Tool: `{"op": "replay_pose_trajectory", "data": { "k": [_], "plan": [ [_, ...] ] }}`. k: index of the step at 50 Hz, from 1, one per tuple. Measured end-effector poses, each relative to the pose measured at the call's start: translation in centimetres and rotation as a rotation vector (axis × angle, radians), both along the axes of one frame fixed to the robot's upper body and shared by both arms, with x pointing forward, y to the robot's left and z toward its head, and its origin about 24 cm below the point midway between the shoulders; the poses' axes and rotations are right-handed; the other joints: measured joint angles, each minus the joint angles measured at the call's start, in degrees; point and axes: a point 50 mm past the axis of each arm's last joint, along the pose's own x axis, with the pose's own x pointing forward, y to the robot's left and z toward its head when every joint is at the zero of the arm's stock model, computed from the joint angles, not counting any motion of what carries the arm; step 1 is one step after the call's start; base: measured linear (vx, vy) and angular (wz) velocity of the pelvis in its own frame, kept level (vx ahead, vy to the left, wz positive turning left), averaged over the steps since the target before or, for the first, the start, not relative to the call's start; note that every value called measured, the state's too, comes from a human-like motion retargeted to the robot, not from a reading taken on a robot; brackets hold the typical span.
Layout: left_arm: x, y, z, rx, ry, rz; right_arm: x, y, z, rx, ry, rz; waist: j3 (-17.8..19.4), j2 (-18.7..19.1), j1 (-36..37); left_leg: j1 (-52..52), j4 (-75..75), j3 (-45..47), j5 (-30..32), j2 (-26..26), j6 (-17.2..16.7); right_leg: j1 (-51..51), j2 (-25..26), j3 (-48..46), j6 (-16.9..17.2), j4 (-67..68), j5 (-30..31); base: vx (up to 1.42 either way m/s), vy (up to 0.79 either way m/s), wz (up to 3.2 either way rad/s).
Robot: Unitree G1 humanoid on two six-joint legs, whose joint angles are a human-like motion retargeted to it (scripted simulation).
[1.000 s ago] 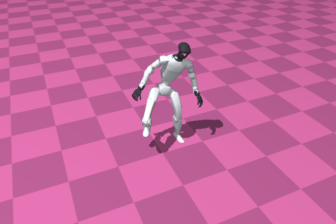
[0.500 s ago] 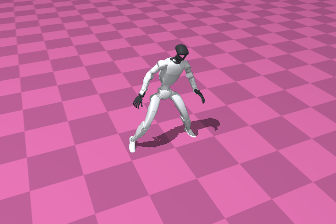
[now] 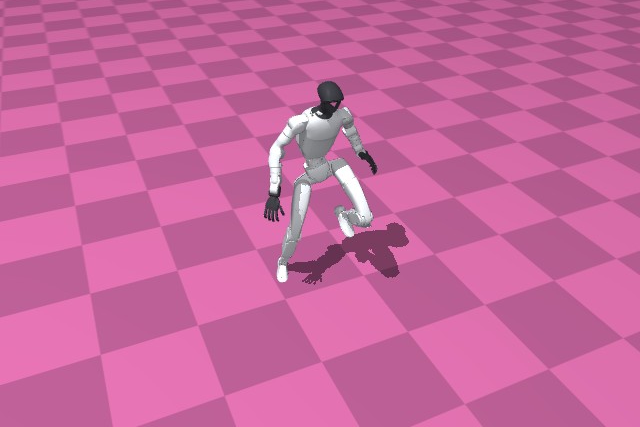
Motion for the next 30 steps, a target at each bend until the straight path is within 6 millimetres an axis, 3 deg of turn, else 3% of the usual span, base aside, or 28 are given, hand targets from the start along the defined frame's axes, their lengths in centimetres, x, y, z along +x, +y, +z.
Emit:
{"op": "replay_pose_trajectory", "data": {
  "k": [6,12,15,17,20,23,25,30],
  "plan": [
    [-0.6,1.1,0.6,0.024,0.008,0.046,-0.8,2.1,-1.3,0.057,0.039,0.035,-1.62,0.44,1.16,3.57,-14.28,-3.09,3.26,-0.98,2.08,0.43,8.16,-2.99,-0.38,0.04,-1.3,0.05,-0.2,-0.08],
    [-3.5,0.7,-0.1,-0.033,0.147,0.042,-4.1,3.2,-3.3,0.135,0.1,-0.042,-4.03,3.51,1.81,27.98,-56.54,-6.68,17.06,2.83,3.74,5.49,19.2,-4.35,-1.94,-3.22,-1.9,0.15,-0.05,-0.52],
    [-3.4,0.7,-0.3,-0.044,0.18,0.02,-6.0,3.0,-4.2,0.146,0.137,-0.116,-4.01,4.25,-0.44,43.02,-76.61,-3.37,4.32,4.1,8.4,6.31,21.61,-6.61,-1.09,-0.42,-1.57,0.13,0.1,0.23],
    [-2.3,0.6,-0.3,-0.048,0.19,-0.025,-7.6,3.1,-4.9,0.158,0.173,-0.167,-2.86,4.8,-2.24,48.98,-85.22,-2.85,-0.09,4.39,11.08,2.71,21.67,-8.59,-2.2,8.76,2.21,0.01,0.11,0.71],
    [0.1,0.9,0.0,-0.025,0.176,-0.098,-10.1,3.3,-5.9,0.173,0.243,-0.216,-0.01,6.9,-4.39,51.13,-87.53,-5.28,1.56,6.93,11.62,-5.16,19.54,-13.25,-5.12,27.68,6.82,-0.04,0.06,0.84],
    [3.5,1.6,1.4,0.04,0.082,-0.15,-11.7,3.5,-6.3,0.184,0.281,-0.221,1.64,9.96,-5.75,49.82,-86.77,-8.42,2.71,10.52,9.62,-14.0,14.49,-17.83,-8.97,49.27,-0.57,-0.05,0.01,0.7],
    [5.4,2.2,2.5,0.079,0.005,-0.163,-12.4,3.6,-6.4,0.185,0.297,-0.206,2.28,12.18,-6.38,49.89,-87.54,-10.0,2.4,13.01,9.07,-19.48,12.18,-18.35,-9.83,63.44,-5.43,-0.03,-0.04,0.49],
    [8.4,3.7,5.6,0.153,-0.18,-0.13,-11.9,3.8,-6.3,0.184,0.288,-0.181,1.82,16.17,-7.52,45.59,-86.73,-13.95,4.14,19.16,7.68,-32.84,9.81,-16.54,-12.19,89.08,-12.91,-0.04,-0.14,0.13]
  ]
}}
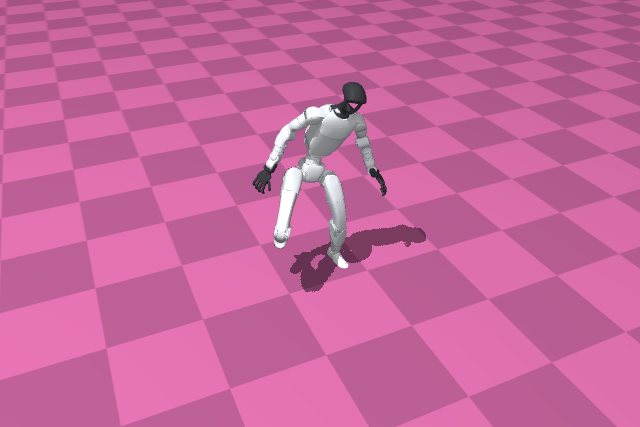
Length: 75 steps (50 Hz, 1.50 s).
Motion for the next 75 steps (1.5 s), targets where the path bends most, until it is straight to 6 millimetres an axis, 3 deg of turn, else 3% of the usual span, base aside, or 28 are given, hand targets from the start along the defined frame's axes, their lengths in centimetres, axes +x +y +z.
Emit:
{"op": "replay_pose_trajectory", "data": {
  "k": [6,10,13,16,20,23,25,27,30,32,33,35,38,42,46,52,55,58,60,61,63,65,68,70,72,75],
  "plan": [
    [-0.2,1.6,1.6,0.025,-0.053,0.039,2.4,-0.4,0.7,-0.019,-0.054,0.045,-0.81,2.94,-0.59,-3.5,0.17,-2.95,0.89,6.83,-3.16,-7.53,-1.89,1.87,-2.12,5.65,-0.96,-0.04,-0.21,-0.19],
    [-0.6,2.0,1.8,0.043,-0.026,0.032,3.2,-0.5,0.9,-0.017,-0.067,0.059,-0.74,2.75,-0.78,-3.79,-0.61,-4.45,1.14,8.83,-4.29,-5.33,-1.4,4.91,0.23,-5.21,7.65,0.01,-0.29,0.07],
    [-0.4,1.9,1.7,0.051,-0.017,0.01,2.7,-0.6,0.8,-0.011,-0.048,0.053,-0.71,1.52,-0.28,-3.26,-1.47,-5.26,1.53,8.66,-4.87,0.91,0.45,7.73,3.8,-20.41,16.65,0.05,-0.36,0.26],
    [-0.1,1.4,1.4,0.048,-0.027,-0.009,1.5,-0.7,0.5,-0.006,-0.01,0.049,-0.57,-0.62,0.52,-2.34,-1.85,-5.84,1.48,6.96,-5.12,10.74,1.86,10.55,7.7,-40.56,21.41,0.09,-0.41,0.41],
    [-0.9,0.5,0.6,0.041,-0.043,-0.021,-1.2,-0.4,0.0,-0.002,0.041,0.055,-2.69,-4.93,1.29,-4.81,2.53,-7.07,-0.85,2.93,-5.57,25.23,4.41,17.17,16.91,-72.51,30.41,0.14,-0.53,0.4],
    [-1.3,0.2,0.2,0.018,-0.057,0.001,-1.1,-0.5,0.1,-0.011,0.033,0.064,-4.63,-6.87,3.44,-6.24,2.82,-6.15,-0.94,2.53,-6.34,32.32,2.51,13.48,14.25,-85.17,18.23,0.06,-0.64,-0.22],
    [-1.4,-0.1,-0.1,-0.01,-0.064,0.028,0.5,-0.9,0.6,-0.048,-0.012,0.077,-2.32,-6.12,4.94,-2.51,-0.72,-5.51,1.16,3.67,-6.19,37.2,2.86,10.53,13.16,-89.08,10.82,0.01,-0.6,-0.42],
    [-2.4,-1.0,-1.4,-0.043,-0.023,0.042,1.9,-1.3,1.1,-0.084,-0.059,0.095,-0.82,-5.34,6.73,-0.4,-0.95,-4.47,4.8,4.14,-4.95,34.71,3.02,12.18,12.94,-83.35,9.09,-0.01,-0.51,-0.74],
    [-4.7,-3.1,-3.8,-0.096,0.082,0.028,4.3,-2.2,2.3,-0.148,-0.152,0.12,-0.04,-4.16,8.45,0.39,0.84,-2.99,12.48,4.15,-6.43,31.55,3.3,14.56,14.12,-78.08,9.36,0.01,-0.42,-0.75],
    [-6.1,-4.5,-5.1,-0.114,0.166,-0.021,5.7,-3.0,3.3,-0.169,-0.217,0.111,0.0,-5.86,7.41,-2.56,5.31,0.02,15.14,-0.4,-8.17,32.58,-0.84,15.38,14.61,-80.65,9.0,0.0,-0.22,0.12],
    [-6.6,-5.2,-5.6,-0.123,0.201,-0.044,6.4,-3.6,3.9,-0.174,-0.244,0.107,0.28,-7.13,6.21,-5.08,9.54,2.77,14.33,-3.46,-8.17,33.09,-4.17,15.55,14.47,-81.64,9.05,-0.01,-0.13,0.64],
    [-7.5,-6.1,-6.3,-0.128,0.259,-0.084,7.5,-4.3,4.9,-0.164,-0.282,0.093,0.42,-8.07,4.37,-11.35,22.42,8.96,10.08,-4.53,-8.17,33.3,-7.6,15.34,14.2,-81.68,9.77,-0.02,-0.17,0.59],
    [-8.3,-6.8,-6.7,-0.132,0.301,-0.116,8.5,-5.3,6.2,-0.15,-0.313,0.076,-0.24,-6.48,4.94,-21.07,47.64,15.05,2.86,0.27,-6.36,32.88,-7.93,15.7,13.98,-83.48,11.75,-0.04,-0.12,0.05],
    [-8.6,-6.5,-6.7,-0.158,0.295,-0.081,9.4,-7.0,7.5,-0.179,-0.325,0.059,-2.39,-7.33,5.65,-33.26,72.3,13.38,-3.21,-4.76,-7.63,29.68,-11.5,17.48,14.15,-86.03,14.11,-0.01,0.01,0.08],
    [-9.2,-5.4,-6.4,-0.175,0.278,0.021,9.7,-7.4,7.6,-0.2,-0.321,0.025,-4.34,-9.58,5.1,-39.48,82.79,12.05,-4.49,-7.98,-7.05,28.07,-15.3,18.03,15.12,-88.25,16.09,0.0,0.07,0.31],
    [-10.3,-4.6,-6.2,-0.176,0.29,0.077,9.3,-5.9,6.5,-0.165,-0.308,0.039,-6.39,-9.21,6.49,-35.47,72.12,9.66,-4.32,-3.95,-4.29,30.65,-14.18,17.4,16.19,-94.6,19.35,0.04,0.14,-0.25],
    [-10.8,-4.3,-6.0,-0.18,0.319,0.047,9.4,-4.6,6.1,-0.136,-0.307,0.088,-7.07,-7.38,7.25,-27.49,56.43,11.18,-6.44,0.93,-2.36,32.84,-11.15,17.34,16.92,-97.48,20.46,0.06,0.23,-0.65],
    [-10.8,-3.2,-5.3,-0.169,0.34,0.019,9.8,-3.8,5.9,-0.115,-0.32,0.091,-7.33,-5.54,6.33,-15.7,34.55,20.53,-9.23,7.17,1.26,34.08,-8.43,17.1,17.59,-97.74,20.33,0.05,0.33,-0.35],
    [-10.4,-2.4,-4.7,-0.143,0.345,0.004,9.5,-3.7,5.5,-0.11,-0.329,0.04,-7.87,-5.32,4.57,-7.41,16.6,28.02,-9.58,6.45,2.17,34.12,-8.44,16.52,18.64,-96.94,19.92,0.04,0.45,0.21],
    [-10.0,-1.9,-4.4,-0.125,0.349,-0.009,8.8,-3.8,5.1,-0.11,-0.325,-0.005,-8.16,-5.1,3.73,-4.48,7.77,28.11,-6.87,4.28,1.62,34.27,-8.48,16.06,18.96,-96.48,19.73,0.04,0.51,0.36],
    [-8.8,-1.1,-3.8,-0.078,0.357,-0.047,7.0,-4.1,4.1,-0.116,-0.294,-0.101,-8.21,-4.32,2.32,-1.19,-4.34,23.96,0.81,1.05,0.83,35.38,-8.31,14.69,18.77,-95.73,19.79,0.04,0.55,0.48],
    [-6.8,-0.4,-3.0,-0.023,0.344,-0.091,4.2,-4.3,2.7,-0.124,-0.203,-0.169,-7.27,-3.48,1.35,-2.57,-3.64,17.54,6.14,0.52,0.45,37.61,-8.27,13.05,16.81,-95.21,21.06,0.04,0.56,0.7],
    [-1.6,0.1,-1.1,0.085,0.249,-0.205,0.2,-3.3,0.8,-0.101,-0.041,-0.211,-6.09,-5.07,-0.08,-6.47,0.81,15.2,6.67,-2.69,-1.66,37.75,-11.34,12.01,17.4,-93.58,27.29,-0.02,0.58,0.98],
    [1.9,0.0,0.6,0.143,0.156,-0.273,-1.5,-2.1,-0.1,-0.065,0.044,-0.178,-5.12,-5.13,-0.57,-5.5,-1.4,15.21,6.36,-4.42,-2.54,36.63,-11.82,11.36,16.93,-89.68,28.19,0.01,0.54,0.69],
    [4.6,-0.1,2.3,0.176,0.071,-0.318,-2.2,-1.0,-0.6,-0.029,0.079,-0.127,-4.03,-3.74,-0.92,-3.0,-5.41,14.98,6.95,-4.4,-1.78,34.21,-10.46,9.62,13.9,-80.99,23.89,0.01,0.45,0.27],
    [7.1,-0.3,4.5,0.192,-0.021,-0.354,-2.0,0.2,-0.8,0.013,0.073,-0.083,-2.83,-1.08,-1.86,0.62,-10.59,15.18,8.18,-2.81,-0.57,29.0,-6.86,6.88,7.88,-62.8,14.26,0.0,0.35,-0.01]
  ]
}}
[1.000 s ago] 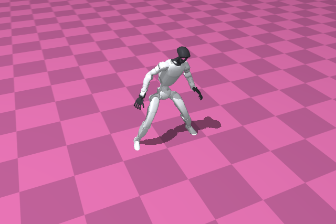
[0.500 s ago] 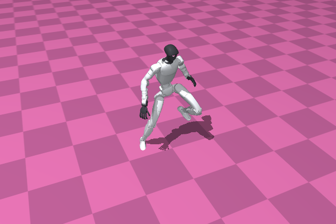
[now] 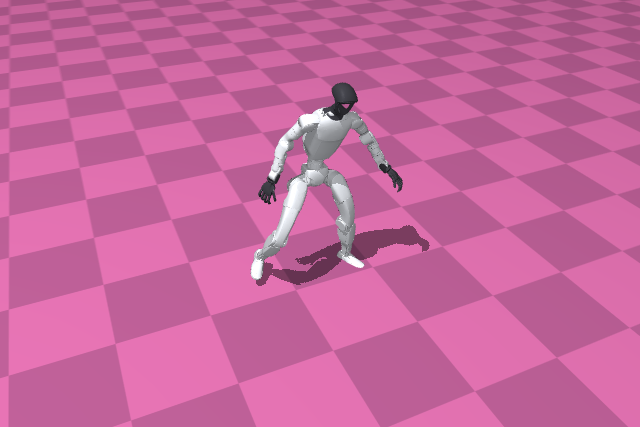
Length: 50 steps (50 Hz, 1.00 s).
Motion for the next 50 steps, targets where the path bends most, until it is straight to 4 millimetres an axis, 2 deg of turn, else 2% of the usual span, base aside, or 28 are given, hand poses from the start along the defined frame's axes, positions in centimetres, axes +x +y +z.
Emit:
{"op": "replay_pose_trajectory", "data": {
  "k": [4,7,9,13,15,17,18,19,20,21,23,25,27,28,30,32,34,40,45,50],
  "plan": [
    [1.4,0.1,1.4,0.011,-0.009,-0.037,0.8,0.3,0.2,0.018,-0.045,-0.008,-0.5,1.54,-2.73,2.92,-6.51,1.26,1.88,-0.41,0.9,-6.57,4.19,-3.75,-4.05,20.84,-10.06,0.0,0.28,0.02],
    [1.9,0.0,1.5,0.031,0.032,-0.062,0.9,0.1,0.3,0.008,-0.054,-0.013,-1.7,1.74,-4.75,3.29,-9.37,1.63,2.8,-2.37,1.51,-10.08,7.45,-5.4,-4.92,29.32,-14.24,0.0,0.22,0.14],
    [1.9,-0.3,1.0,0.032,0.059,-0.072,0.8,-0.3,0.3,-0.004,-0.046,-0.003,-2.75,1.92,-5.51,2.85,-9.83,1.98,2.78,-3.9,1.76,-11.6,9.87,-5.61,-4.64,30.35,-15.28,0.01,0.19,0.03],
    [1.2,-1.5,-1.1,-0.035,0.074,-0.053,0.9,-1.3,0.6,-0.033,-0.026,0.036,-4.21,2.54,-5.22,4.67,-13.46,4.27,3.46,-7.87,1.68,-11.21,14.93,-3.31,-1.63,20.12,-11.82,0.04,0.17,-0.21],
    [0.3,-2.4,-2.5,-0.096,0.07,-0.027,1.3,-2.0,0.9,-0.052,-0.029,0.056,-4.34,2.64,-4.56,5.97,-14.6,5.62,3.5,-10.39,1.59,-8.34,16.69,-1.21,1.36,8.55,-7.03,0.06,0.14,-0.2],
    [-1.6,-3.4,-4.5,-0.151,0.09,-0.005,1.5,-2.9,1.3,-0.071,-0.034,0.076,-3.9,2.72,-4.92,3.16,-5.15,6.25,-0.36,-11.55,1.37,-2.0,16.87,-0.21,4.66,-5.9,-1.15,0.06,0.1,-0.19],
    [-1.9,-3.9,-4.9,-0.184,0.08,0.014,2.4,-3.1,1.6,-0.085,-0.048,0.082,-3.38,1.69,-3.09,4.13,-6.7,7.77,1.15,-13.81,2.17,0.03,16.48,1.57,6.71,-12.61,1.18,0.0,0.04,-0.75],
    [-2.4,-4.2,-5.5,-0.205,0.087,0.028,3.1,-3.3,1.8,-0.094,-0.06,0.087,-2.63,0.57,-1.76,3.09,-3.7,8.85,2.5,-15.21,2.68,2.39,15.27,2.5,7.39,-17.63,0.96,-0.03,0.01,-0.9],
    [-3.1,-4.5,-6.1,-0.22,0.104,0.04,3.8,-3.4,2.0,-0.1,-0.071,0.092,-1.75,-0.59,-0.67,1.05,1.59,9.69,3.78,-16.18,3.02,4.93,13.65,2.99,7.38,-21.8,-0.54,-0.06,0.01,-0.69],
    [-4.2,-4.7,-6.8,-0.223,0.139,0.049,4.4,-3.6,2.3,-0.105,-0.084,0.104,-0.75,-1.07,0.25,-3.17,10.74,9.46,6.36,-15.28,2.43,6.4,12.26,3.14,5.89,-23.29,-3.0,-0.08,0.02,-0.65],
    [-6.9,-5.1,-8.2,-0.216,0.225,0.065,5.7,-4.0,2.9,-0.126,-0.122,0.132,0.98,-0.86,1.96,-12.27,28.84,7.27,12.32,-12.48,-0.45,7.1,10.47,4.37,2.97,-23.25,-6.19,-0.11,0.07,-0.77],
    [-10.1,-5.8,-9.7,-0.201,0.33,0.068,7.4,-4.6,4.0,-0.165,-0.184,0.163,2.2,-0.37,3.22,-20.71,44.68,4.51,13.65,-10.15,-4.8,4.84,8.74,7.37,2.72,-20.19,-6.29,-0.1,0.13,-0.86],
    [-13.2,-6.6,-11.1,-0.202,0.445,0.062,9.3,-5.3,5.2,-0.197,-0.262,0.179,2.86,-1.44,3.14,-26.53,58.13,4.74,7.06,-8.39,-7.27,3.43,5.36,10.22,5.47,-19.73,-4.96,-0.11,0.2,-0.5],
    [-14.5,-7.1,-11.7,-0.211,0.498,0.059,10.4,-5.6,6.0,-0.207,-0.304,0.179,2.78,-2.34,2.38,-29.42,64.11,5.65,3.73,-7.91,-7.49,2.75,2.91,11.22,6.79,-20.53,-4.22,-0.15,0.29,0.01],
    [-16.2,-8.0,-12.6,-0.252,0.575,0.07,12.6,-6.5,7.9,-0.211,-0.389,0.161,2.22,-4.02,0.3,-35.68,74.42,7.29,0.92,-8.01,-7.61,0.81,-2.28,13.04,8.54,-22.88,-2.0,-0.2,0.4,0.37],
    [-16.9,-8.3,-13.1,-0.3,0.592,0.122,14.1,-7.3,9.4,-0.203,-0.451,0.121,1.58,-5.21,-1.52,-41.39,82.43,8.23,3.08,-9.08,-7.61,-1.12,-7.13,14.73,10.05,-25.1,1.09,-0.21,0.47,0.53],
    [-17.3,-8.2,-13.2,-0.331,0.57,0.191,14.3,-8.1,10.2,-0.202,-0.48,0.075,0.7,-6.31,-2.72,-45.53,88.61,8.55,5.83,-9.91,-7.61,-2.19,-11.39,15.82,11.57,-27.29,3.84,-0.14,0.41,0.52],
    [-16.0,-6.4,-12.1,-0.321,0.43,0.321,11.5,-10.0,9.5,-0.265,-0.406,0.009,-1.69,-8.07,-2.53,-48.07,95.69,4.85,8.45,-9.17,-7.61,-2.57,-18.68,16.82,13.11,-33.23,8.88,-0.02,0.24,0.24],
    [-14.8,-5.7,-11.7,-0.304,0.377,0.346,9.7,-10.1,8.2,-0.297,-0.316,0.028,-3.13,-7.35,-2.69,-39.88,85.37,0.34,9.08,-8.67,-7.61,-0.66,-19.52,16.07,13.09,-36.65,10.39,0.04,0.26,-0.13],
    [-14.8,-5.3,-11.6,-0.322,0.383,0.359,9.1,-9.4,7.5,-0.281,-0.313,0.012,-3.45,-3.86,-2.93,-22.63,60.05,-2.45,8.22,-5.87,-7.61,1.31,-14.66,16.22,12.88,-36.39,9.63,0.06,0.31,-0.54]
  ]
}}
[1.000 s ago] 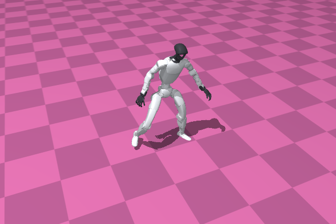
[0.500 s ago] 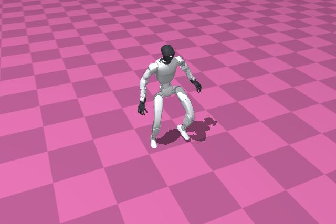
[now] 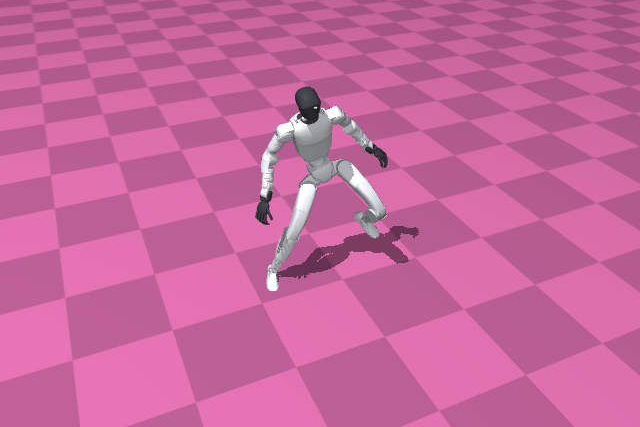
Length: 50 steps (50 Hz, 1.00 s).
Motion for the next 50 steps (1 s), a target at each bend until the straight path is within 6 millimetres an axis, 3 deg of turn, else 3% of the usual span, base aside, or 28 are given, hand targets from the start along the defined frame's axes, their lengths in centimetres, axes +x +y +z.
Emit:
{"op": "replay_pose_trajectory", "data": {
  "k": [5,7,10,12,14,15,18,22,26,30,34,38,40,42,45,50],
  "plan": [
    [0.6,1.8,1.3,0.052,-0.005,-0.036,-2.6,1.0,-1.5,0.066,0.0,-0.089,-0.27,4.92,0.21,18.43,-35.81,-10.06,1.22,-1.52,0.0,1.78,7.54,-1.22,-0.87,3.67,-1.89,0.03,0.45,-0.32],
    [2.3,3.2,2.6,0.111,-0.051,-0.067,-3.9,1.6,-2.4,0.087,0.021,-0.125,0.33,8.49,0.94,23.33,-43.69,-12.88,-4.65,3.08,2.51,1.86,12.91,-3.13,-1.93,5.74,-1.52,-0.09,0.56,0.03],
    [6.2,4.5,4.9,0.197,-0.154,-0.138,-5.4,2.5,-3.6,0.104,0.081,-0.149,2.34,8.02,0.93,26.6,-46.9,-9.58,-18.28,3.61,9.11,0.94,11.75,-4.22,-1.2,6.76,4.24,-0.19,0.71,0.49],
    [8.5,4.9,6.4,0.249,-0.208,-0.192,-6.3,3.8,-4.6,0.132,0.146,-0.121,4.59,6.83,0.88,25.64,-44.74,-10.09,-21.09,2.34,9.75,0.0,11.02,-3.56,-0.94,7.96,9.95,-0.23,0.69,0.52],
    [10.3,5.3,7.6,0.29,-0.25,-0.232,-6.8,5.3,-5.4,0.164,0.203,-0.067,6.61,6.27,0.66,24.09,-42.82,-11.18,-20.68,1.6,8.71,-1.72,11.55,-3.83,-1.59,11.85,11.52,-0.23,0.62,0.45],
    [11.0,5.4,8.2,0.307,-0.267,-0.249,-6.9,6.0,-5.7,0.179,0.225,-0.036,7.46,6.26,0.56,23.67,-42.73,-11.56,-20.2,1.56,8.0,-2.98,12.08,-4.76,-2.22,15.09,10.24,-0.21,0.55,0.27],
    [12.1,5.7,9.2,0.318,-0.288,-0.268,-7.0,7.5,-6.1,0.199,0.24,0.042,8.25,7.6,0.76,25.31,-47.47,-11.09,-18.96,2.99,8.33,-8.05,12.13,-14.17,-7.67,32.69,-0.96,-0.16,0.48,-0.04],
    [12.7,5.8,9.6,0.298,-0.29,-0.265,-6.6,7.5,-5.9,0.189,0.199,0.049,7.54,8.84,0.65,26.71,-53.53,-9.41,-16.46,3.71,9.41,-13.03,11.27,-24.21,-15.91,58.16,-13.79,-0.11,0.35,-0.21],
    [12.5,5.2,8.9,0.272,-0.267,-0.273,-7.0,6.4,-5.6,0.178,0.175,-0.017,5.93,8.6,-0.35,26.57,-58.17,-7.97,-14.61,1.24,9.32,-17.73,17.62,-23.16,-16.46,72.67,-20.01,-0.1,0.31,-0.05],
    [12.2,4.3,7.7,0.234,-0.236,-0.272,-7.0,5.4,-5.3,0.185,0.186,-0.039,4.47,8.06,-0.38,25.16,-61.11,-5.84,-13.02,-2.4,9.73,-20.98,24.5,-20.38,-16.47,74.7,-20.84,-0.12,0.27,-0.21],
    [11.0,3.0,5.6,0.163,-0.188,-0.253,-6.4,5.0,-5.2,0.211,0.227,0.013,2.47,7.75,-0.19,25.17,-66.52,-3.26,-10.43,-6.61,10.44,-18.7,30.6,-16.29,-15.5,61.07,-18.03,-0.08,0.21,-0.27],
    [8.8,1.1,3.2,0.069,-0.155,-0.21,-5.5,4.9,-4.9,0.231,0.259,0.077,1.52,7.67,-0.25,27.6,-71.94,-1.42,-8.78,-11.61,10.2,-7.78,35.12,-10.55,-9.31,33.07,-7.57,-0.01,0.14,-0.14],
    [7.8,0.2,2.3,0.029,-0.15,-0.185,-5.2,5.0,-4.8,0.234,0.264,0.099,1.62,7.1,0.76,27.68,-71.29,-0.2,-8.55,-14.35,9.71,-0.86,34.48,-9.32,-6.42,20.04,-7.61,-0.01,0.07,-0.32],
    [6.8,-0.5,1.6,-0.004,-0.141,-0.166,-5.0,5.2,-4.7,0.242,0.273,0.12,2.03,5.72,2.63,23.84,-64.15,1.3,-6.28,-16.8,9.01,3.25,31.4,-9.28,-6.26,12.67,-11.86,-0.08,0.02,-0.47],
    [5.1,-1.4,0.7,-0.029,-0.114,-0.147,-4.2,5.3,-4.4,0.253,0.281,0.169,3.48,3.99,4.54,10.41,-39.54,3.22,-3.01,-16.42,5.78,3.54,26.31,-8.16,-7.83,10.98,-14.75,-0.15,0.04,-0.4],
    [1.3,-2.2,-0.3,-0.011,-0.027,-0.162,-2.1,4.6,-2.9,0.214,0.181,0.208,5.17,2.95,5.96,-7.27,-1.15,4.57,-14.57,-7.45,2.11,-1.41,21.87,-2.54,-6.24,15.34,-14.37,-0.13,0.12,-0.45]
  ]
}}
